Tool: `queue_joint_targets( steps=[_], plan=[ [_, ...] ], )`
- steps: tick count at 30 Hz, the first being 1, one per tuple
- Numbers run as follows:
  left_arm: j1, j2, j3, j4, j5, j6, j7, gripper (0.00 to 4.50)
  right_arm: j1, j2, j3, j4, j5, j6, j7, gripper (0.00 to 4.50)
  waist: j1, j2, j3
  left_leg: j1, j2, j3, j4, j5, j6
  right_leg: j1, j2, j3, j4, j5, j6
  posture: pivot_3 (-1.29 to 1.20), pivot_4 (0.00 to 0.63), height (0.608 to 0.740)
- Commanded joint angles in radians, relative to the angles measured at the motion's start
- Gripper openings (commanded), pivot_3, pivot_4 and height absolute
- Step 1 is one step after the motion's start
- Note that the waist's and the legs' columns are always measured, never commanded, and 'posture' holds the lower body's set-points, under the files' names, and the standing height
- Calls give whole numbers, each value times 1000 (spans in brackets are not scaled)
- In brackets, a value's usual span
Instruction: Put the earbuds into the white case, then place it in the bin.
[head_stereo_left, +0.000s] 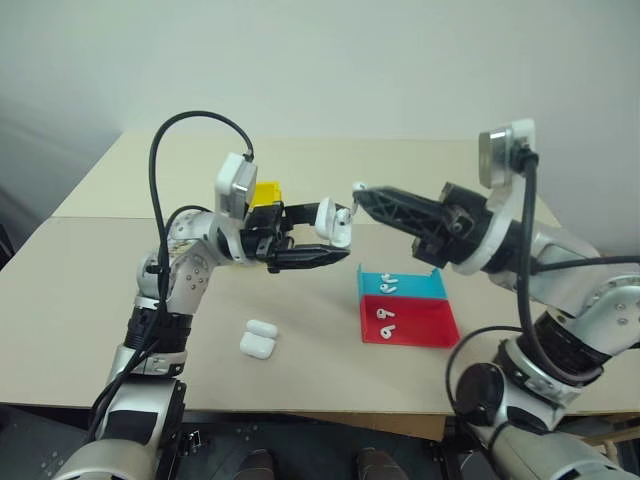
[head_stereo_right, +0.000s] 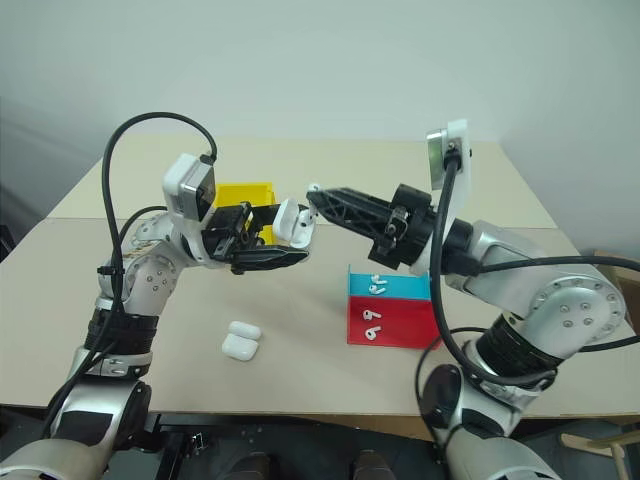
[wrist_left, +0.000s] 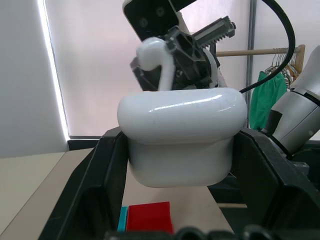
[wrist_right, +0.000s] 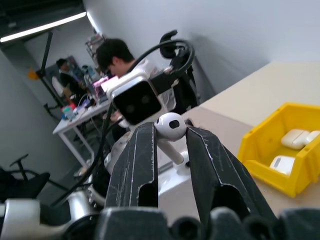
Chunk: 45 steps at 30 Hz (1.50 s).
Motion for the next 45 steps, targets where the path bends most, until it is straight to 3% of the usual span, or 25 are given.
queue_joint_targets(
  steps=[1, 8, 19, 29, 45],
  plan=[
    [-22, 3, 12, -9, 5, -18, -12, 2817, 42, -128, 111, 12, 265, -177, -121, 701, -1, 0, 0, 0, 0, 0, 0, 0, 0, 0, 0, 0, 0, 0, 0, 0, 150, 740],
    [-13, 4, 18, -29, 5, -9, -5, 2817, 114, -315, 290, -22, 370, -358, -174, 701, -5, 0, 0, 0, 0, 0, 0, 0, 1, 0, 0, 0, 0, 0, 0, 0, 150, 740],
    [5, 15, 20, -53, 4, 0, 1, 2817, 187, -492, 324, -109, 438, -550, -114, 701, 1, 0, 0, -1, 0, 0, 0, 0, 1, 0, 0, 0, -2, 0, 1, 0, 150, 740],
    [6, 1, -4, -52, 21, -1, 15, 2817, 257, -560, 343, -134, 399, -600, -30, 701, 2, 0, 0, -1, 0, 0, 0, 0, 1, 0, 0, 0, -2, 0, 1, 0, 150, 740],
    [37, -6, -16, -86, 24, 3, 26, 2817, 245, -601, 373, -130, 387, -651, 3, 701, 2, -1, 0, -1, 0, 0, 0, 0, 2, 0, 0, 0, -2, 0, 1, 0, 150, 740]
  ],
)
